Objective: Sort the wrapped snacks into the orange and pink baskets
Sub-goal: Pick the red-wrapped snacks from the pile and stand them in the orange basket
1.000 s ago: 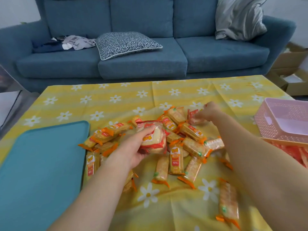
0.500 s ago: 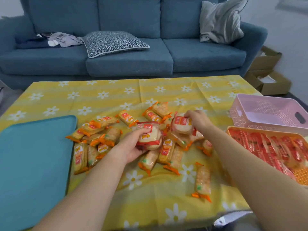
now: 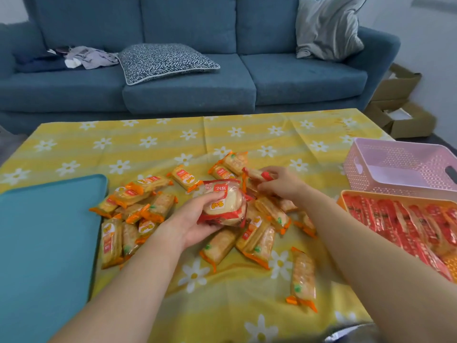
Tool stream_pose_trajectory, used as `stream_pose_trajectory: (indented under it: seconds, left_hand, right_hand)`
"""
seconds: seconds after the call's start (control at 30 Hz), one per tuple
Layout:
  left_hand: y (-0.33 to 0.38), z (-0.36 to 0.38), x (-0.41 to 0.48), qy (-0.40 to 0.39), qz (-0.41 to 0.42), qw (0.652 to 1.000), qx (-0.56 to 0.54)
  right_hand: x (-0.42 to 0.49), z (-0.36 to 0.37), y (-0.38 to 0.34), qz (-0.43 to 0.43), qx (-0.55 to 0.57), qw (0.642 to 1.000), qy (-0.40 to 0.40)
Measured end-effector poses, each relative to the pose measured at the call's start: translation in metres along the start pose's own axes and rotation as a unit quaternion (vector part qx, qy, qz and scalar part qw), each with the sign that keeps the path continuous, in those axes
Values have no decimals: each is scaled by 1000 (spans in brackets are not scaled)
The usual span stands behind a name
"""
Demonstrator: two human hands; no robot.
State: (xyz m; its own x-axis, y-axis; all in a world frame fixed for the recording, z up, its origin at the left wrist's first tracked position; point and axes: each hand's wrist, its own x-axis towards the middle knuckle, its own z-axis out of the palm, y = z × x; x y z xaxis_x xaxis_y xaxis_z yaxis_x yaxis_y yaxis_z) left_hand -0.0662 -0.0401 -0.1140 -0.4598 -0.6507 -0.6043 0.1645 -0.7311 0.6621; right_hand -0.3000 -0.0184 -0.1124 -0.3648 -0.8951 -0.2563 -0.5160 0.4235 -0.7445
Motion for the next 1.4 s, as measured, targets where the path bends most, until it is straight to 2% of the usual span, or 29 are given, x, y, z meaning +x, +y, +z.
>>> stream_pose_trajectory:
  seconds: [0.13,0.2,0.3,0.43,0.53,0.6,0.7,0.83,0.93,1.0,1.03,1.1,1.2,1.3,1.4]
  left_hand:
    - [3,3,-5,-4,-7,997,77]
    - [14,1,-9,-9,3,996,85]
    - [39,-7,-18,9,53,997,48]
    - [58,-20,-30,51,99,994,5]
    - [60,-24,-36,46,103,993,-29]
    - [59,-22,-43,26,101,994,-31]
    - [56,-22,-54,-8,111,993,-42]
    - [57,-27,-70,-57,124,984,-115]
    - [51,-32,-79,-70,137,981,-117]
    - [44,-38,-78,-13,155,985,-80]
    - [39,-38,-76,16,163,984,-64]
    - [29,-38,-74,51,178,981,-53]
    - [9,-32,-75,56,180,982,-18]
    - [-8,-21,-77,33,163,986,-6]
    - [-15,-9,-80,45,171,984,-14]
  right_hand:
    - [1,9,6,-44,-71,996,-22]
    - [3,11,9,-47,-139,989,9]
    - [1,6,9,-37,-169,983,65]
    - [-7,-8,9,-17,-141,981,131]
    - [-17,-16,-7,-33,-77,980,178]
    - [-27,-12,-26,-38,32,986,157]
    - [-44,15,-52,37,232,970,58]
    - [-58,47,-66,110,324,939,-32]
    - [-71,57,-77,129,434,887,-95]
    - [-78,58,-84,114,508,845,-125]
    - [-79,57,-86,98,517,840,-133]
    - [-87,56,-91,63,466,870,-147]
    - [-100,68,-89,34,388,907,-158]
    - [-113,78,-83,37,389,902,-186]
    - [-120,77,-73,8,408,891,-200]
